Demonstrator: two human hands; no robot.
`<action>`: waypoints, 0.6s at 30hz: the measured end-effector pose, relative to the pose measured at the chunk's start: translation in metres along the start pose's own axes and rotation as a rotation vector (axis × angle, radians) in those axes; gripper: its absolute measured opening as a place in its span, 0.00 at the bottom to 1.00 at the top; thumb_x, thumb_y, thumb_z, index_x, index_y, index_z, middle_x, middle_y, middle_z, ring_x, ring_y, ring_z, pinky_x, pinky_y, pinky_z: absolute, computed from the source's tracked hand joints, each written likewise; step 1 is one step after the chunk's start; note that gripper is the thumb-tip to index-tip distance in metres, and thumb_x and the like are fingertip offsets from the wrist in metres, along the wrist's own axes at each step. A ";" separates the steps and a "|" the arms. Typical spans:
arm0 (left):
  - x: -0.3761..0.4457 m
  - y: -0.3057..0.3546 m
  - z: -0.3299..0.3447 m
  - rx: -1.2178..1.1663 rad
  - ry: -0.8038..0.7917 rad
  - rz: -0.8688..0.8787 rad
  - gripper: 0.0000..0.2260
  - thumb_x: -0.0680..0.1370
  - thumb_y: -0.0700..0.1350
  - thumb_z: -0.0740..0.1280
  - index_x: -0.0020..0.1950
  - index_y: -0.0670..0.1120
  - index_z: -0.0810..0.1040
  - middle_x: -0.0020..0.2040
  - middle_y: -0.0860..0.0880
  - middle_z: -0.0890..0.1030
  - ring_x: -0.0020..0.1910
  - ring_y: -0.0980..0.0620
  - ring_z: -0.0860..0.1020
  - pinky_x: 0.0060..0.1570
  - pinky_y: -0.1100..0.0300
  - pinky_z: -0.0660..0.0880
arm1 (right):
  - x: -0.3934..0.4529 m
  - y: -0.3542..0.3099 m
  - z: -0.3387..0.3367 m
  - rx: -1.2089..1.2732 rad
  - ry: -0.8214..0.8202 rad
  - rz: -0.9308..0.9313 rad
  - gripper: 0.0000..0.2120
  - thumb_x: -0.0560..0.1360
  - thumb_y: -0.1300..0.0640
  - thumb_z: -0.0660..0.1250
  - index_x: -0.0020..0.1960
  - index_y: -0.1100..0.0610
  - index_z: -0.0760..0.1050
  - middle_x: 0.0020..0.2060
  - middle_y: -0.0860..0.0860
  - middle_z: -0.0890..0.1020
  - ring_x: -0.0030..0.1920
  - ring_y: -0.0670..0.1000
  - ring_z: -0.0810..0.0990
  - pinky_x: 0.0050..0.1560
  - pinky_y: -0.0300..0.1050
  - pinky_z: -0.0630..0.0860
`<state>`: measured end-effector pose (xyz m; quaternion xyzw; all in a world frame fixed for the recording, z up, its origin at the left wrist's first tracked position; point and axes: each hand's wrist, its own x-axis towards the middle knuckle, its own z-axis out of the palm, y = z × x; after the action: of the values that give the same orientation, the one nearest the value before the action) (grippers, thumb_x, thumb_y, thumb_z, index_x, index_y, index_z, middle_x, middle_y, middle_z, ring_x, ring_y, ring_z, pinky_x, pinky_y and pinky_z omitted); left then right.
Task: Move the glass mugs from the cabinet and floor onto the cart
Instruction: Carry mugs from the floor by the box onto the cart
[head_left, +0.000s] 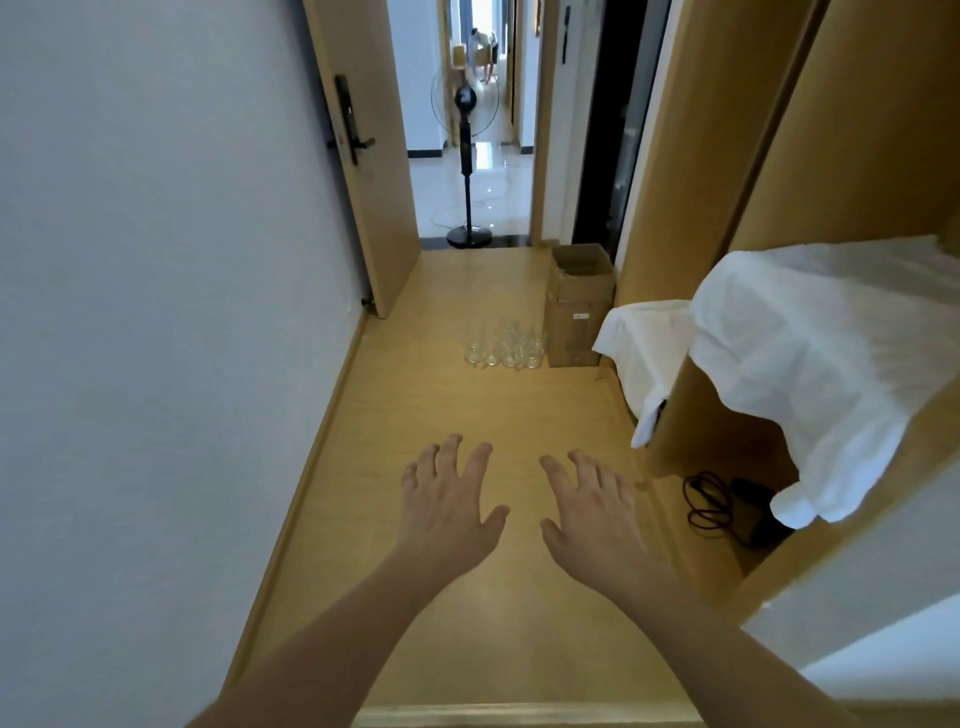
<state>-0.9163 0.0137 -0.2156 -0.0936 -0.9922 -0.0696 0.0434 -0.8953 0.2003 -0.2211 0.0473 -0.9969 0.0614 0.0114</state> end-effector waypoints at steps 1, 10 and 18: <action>0.019 -0.010 -0.001 -0.009 -0.001 0.006 0.35 0.75 0.67 0.60 0.78 0.57 0.55 0.79 0.46 0.56 0.76 0.40 0.57 0.72 0.43 0.59 | 0.016 -0.004 -0.001 0.000 0.002 0.007 0.34 0.78 0.43 0.63 0.79 0.47 0.54 0.76 0.57 0.61 0.75 0.61 0.61 0.72 0.61 0.61; 0.142 -0.058 -0.003 -0.058 -0.016 0.074 0.37 0.75 0.68 0.61 0.79 0.55 0.55 0.79 0.45 0.58 0.76 0.41 0.57 0.72 0.42 0.60 | 0.106 -0.024 -0.004 -0.009 -0.036 0.112 0.34 0.78 0.41 0.62 0.79 0.47 0.53 0.77 0.57 0.61 0.75 0.60 0.61 0.73 0.60 0.60; 0.220 -0.077 0.008 -0.109 -0.038 0.045 0.36 0.76 0.67 0.61 0.79 0.54 0.56 0.79 0.45 0.58 0.77 0.41 0.57 0.72 0.42 0.60 | 0.183 -0.017 0.000 0.015 -0.077 0.125 0.34 0.79 0.41 0.60 0.80 0.47 0.50 0.78 0.55 0.58 0.76 0.58 0.58 0.74 0.57 0.58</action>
<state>-1.1465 -0.0203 -0.2119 -0.1193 -0.9852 -0.1209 0.0212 -1.0756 0.1663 -0.2140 -0.0126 -0.9971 0.0677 -0.0314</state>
